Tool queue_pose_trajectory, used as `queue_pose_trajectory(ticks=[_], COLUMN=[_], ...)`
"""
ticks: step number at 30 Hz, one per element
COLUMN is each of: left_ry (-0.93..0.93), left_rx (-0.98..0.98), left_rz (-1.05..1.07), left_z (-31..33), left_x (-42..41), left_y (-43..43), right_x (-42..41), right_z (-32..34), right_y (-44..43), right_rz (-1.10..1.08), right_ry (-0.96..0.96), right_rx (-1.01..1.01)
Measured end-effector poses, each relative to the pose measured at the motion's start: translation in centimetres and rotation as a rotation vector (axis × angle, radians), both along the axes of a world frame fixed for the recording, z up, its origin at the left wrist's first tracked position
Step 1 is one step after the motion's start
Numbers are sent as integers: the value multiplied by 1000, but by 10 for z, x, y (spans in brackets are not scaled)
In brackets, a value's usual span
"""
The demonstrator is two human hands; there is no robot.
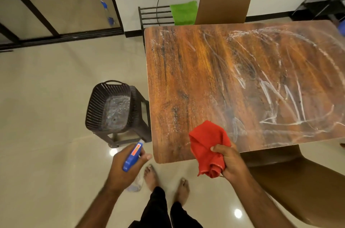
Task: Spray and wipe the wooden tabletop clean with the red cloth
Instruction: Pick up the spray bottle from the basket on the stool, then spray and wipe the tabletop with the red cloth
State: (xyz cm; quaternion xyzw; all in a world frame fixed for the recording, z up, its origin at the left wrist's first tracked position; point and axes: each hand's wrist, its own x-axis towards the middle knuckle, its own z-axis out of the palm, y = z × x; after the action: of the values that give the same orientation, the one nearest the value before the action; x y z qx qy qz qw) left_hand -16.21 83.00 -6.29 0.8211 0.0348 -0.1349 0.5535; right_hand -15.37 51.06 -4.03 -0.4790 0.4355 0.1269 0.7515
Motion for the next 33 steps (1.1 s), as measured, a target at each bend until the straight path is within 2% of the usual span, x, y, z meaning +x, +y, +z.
queue_pose_trajectory(ticks=[9, 18, 23, 25, 28, 30, 33], left_ry=[143, 66, 66, 88, 78, 76, 75], left_rx=[147, 223, 195, 186, 171, 180, 211], left_rz=[-69, -7, 94, 124, 134, 120, 98], left_z=[-27, -5, 13, 19, 22, 20, 19], left_x=[-73, -87, -75, -68, -61, -59, -57], left_y=[-16, -17, -24, -27, -31, -29, -23], right_x=[-37, -48, -51, -47, -37, -30, -23], right_z=[-7, -13, -17, -20, -32, -50, -88], right_y=[-40, -53, -48, -39, -20, 4, 44], right_rz=[-34, -52, 40, 155, 440, 691, 1191], right_ry=[37, 12, -26, -72, -217, -369, -649], right_rx=[-21, -43, -185, -374, -747, -944, -1229])
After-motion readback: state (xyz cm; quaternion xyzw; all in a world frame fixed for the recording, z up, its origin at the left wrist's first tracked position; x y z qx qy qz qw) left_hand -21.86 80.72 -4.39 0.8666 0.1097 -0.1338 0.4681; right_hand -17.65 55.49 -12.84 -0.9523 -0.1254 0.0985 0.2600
